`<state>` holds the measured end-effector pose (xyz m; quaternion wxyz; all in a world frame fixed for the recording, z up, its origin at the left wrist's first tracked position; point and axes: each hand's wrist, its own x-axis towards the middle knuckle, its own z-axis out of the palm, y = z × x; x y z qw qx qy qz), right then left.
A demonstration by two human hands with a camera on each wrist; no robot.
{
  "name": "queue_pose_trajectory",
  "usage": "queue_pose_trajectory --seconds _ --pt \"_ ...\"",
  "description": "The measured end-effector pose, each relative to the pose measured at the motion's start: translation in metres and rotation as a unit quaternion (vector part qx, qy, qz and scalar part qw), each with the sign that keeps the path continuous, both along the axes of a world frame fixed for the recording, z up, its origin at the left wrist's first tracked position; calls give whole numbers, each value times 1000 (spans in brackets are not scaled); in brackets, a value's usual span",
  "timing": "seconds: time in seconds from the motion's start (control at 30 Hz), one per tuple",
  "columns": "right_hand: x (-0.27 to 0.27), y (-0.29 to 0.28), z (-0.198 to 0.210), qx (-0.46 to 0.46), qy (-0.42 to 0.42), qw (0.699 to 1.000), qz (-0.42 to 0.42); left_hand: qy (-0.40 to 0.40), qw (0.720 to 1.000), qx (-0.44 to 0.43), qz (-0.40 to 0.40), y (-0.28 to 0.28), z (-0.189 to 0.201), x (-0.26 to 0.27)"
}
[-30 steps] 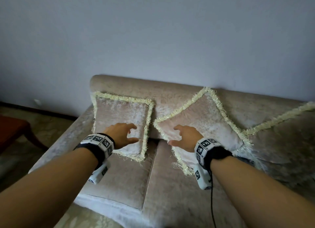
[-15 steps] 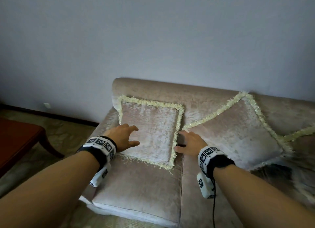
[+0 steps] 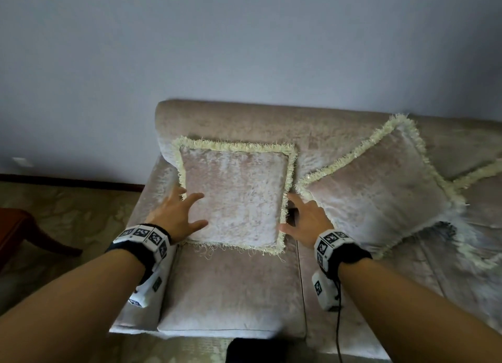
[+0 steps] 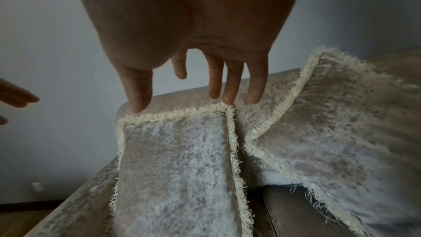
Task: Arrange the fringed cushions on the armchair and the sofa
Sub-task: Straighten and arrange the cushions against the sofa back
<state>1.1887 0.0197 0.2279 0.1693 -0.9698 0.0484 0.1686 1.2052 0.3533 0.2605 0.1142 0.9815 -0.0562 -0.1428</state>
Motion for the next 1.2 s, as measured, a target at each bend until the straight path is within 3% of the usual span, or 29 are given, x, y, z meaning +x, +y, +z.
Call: queue_pose_trajectory --seconds 0.23,0.53,0.7,0.8,0.97,1.2 --pt "83 15 -57 32 -35 997 -53 -23 996 -42 69 25 -53 76" --pt "190 12 -185 84 -33 989 -115 13 984 -115 133 30 -212 181" --pt "228 -1 -240 109 -52 986 -117 -32 964 -161 210 23 -264 225" --pt "237 0 -265 152 -69 980 -110 -42 960 -179 210 24 -289 242" --pt "243 0 -278 194 -83 972 -107 -5 951 -206 231 24 -307 261" --pt "248 3 -273 220 -63 967 -115 5 937 -261 233 15 -295 267"
